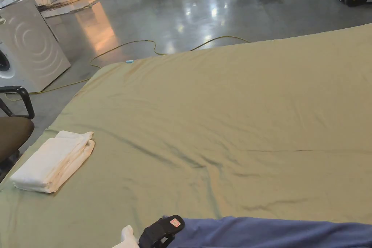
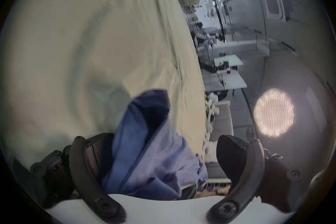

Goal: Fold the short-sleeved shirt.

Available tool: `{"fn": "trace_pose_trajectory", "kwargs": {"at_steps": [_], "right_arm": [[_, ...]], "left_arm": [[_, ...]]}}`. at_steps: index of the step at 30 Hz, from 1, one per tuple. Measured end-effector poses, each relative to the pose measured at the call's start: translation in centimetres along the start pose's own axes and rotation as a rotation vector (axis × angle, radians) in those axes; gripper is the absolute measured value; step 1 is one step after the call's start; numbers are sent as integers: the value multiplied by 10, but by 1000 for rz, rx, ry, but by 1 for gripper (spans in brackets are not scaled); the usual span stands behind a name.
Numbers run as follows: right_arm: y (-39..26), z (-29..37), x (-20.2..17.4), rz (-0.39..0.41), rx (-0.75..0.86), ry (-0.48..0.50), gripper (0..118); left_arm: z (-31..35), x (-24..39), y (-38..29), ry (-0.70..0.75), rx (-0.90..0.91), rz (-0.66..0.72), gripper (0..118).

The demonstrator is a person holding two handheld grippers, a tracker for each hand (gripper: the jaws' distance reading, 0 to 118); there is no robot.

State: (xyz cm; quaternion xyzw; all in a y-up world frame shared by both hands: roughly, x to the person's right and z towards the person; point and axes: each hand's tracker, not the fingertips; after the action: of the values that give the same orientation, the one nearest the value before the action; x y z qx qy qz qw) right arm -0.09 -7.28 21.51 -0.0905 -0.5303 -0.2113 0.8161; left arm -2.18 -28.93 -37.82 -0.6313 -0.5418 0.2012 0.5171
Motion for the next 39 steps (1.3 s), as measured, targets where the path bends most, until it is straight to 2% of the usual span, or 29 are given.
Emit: {"fn": "trace_pose_trajectory", "kwargs": {"at_steps": [1,2,3,4,5,6,9,14,19,23,26,29,33,35,37,38,39], "right_arm": [[0,-1,0,-5,-5,7,0],[-1,-2,0,-6,-8,10,0],[-1,-2,-1,-5,-12,9,0],[-1,0,0,-4,-15,8,0],[-1,0,0,-4,-19,10,0],[-2,0,1,-5,-22,14,0],[-2,6,3,-4,-35,15,0],[-2,7,9,-13,-49,10,0],[-4,-1,12,-42,-51,18,0],[-5,-5,8,-93,-63,46,0],[-3,-2,2,-125,-65,58,0],[-2,1,1,-139,-60,67,0],[2,14,1,-127,-38,37,0],[1,21,5,-130,-26,7,0],[2,27,9,-144,-22,-26,0],[1,28,13,-152,-24,-40,0],[0,29,18,-162,-28,-56,0]], "left_arm": [[-7,5,-2,17,-30,-41,109],[-10,9,-3,24,-41,-66,100],[-14,11,-4,30,-49,-64,82],[-19,13,-5,65,-47,-70,30],[-25,13,-6,133,-45,-82,7],[-29,13,-6,180,-37,-105,7],[-28,18,-6,168,-24,-130,7],[22,27,12,73,129,-66,6],[93,50,42,262,231,-239,6],[113,91,37,328,264,-380,6],[87,128,5,223,210,-455,6],[24,140,-32,106,51,-484,6],[-74,143,-88,175,-113,-524,6],[-107,144,-113,190,-182,-574,6],[-136,147,-135,269,-241,-621,6],[-146,148,-142,322,-257,-655,9],[-150,150,-149,355,-241,-702,17]]}}
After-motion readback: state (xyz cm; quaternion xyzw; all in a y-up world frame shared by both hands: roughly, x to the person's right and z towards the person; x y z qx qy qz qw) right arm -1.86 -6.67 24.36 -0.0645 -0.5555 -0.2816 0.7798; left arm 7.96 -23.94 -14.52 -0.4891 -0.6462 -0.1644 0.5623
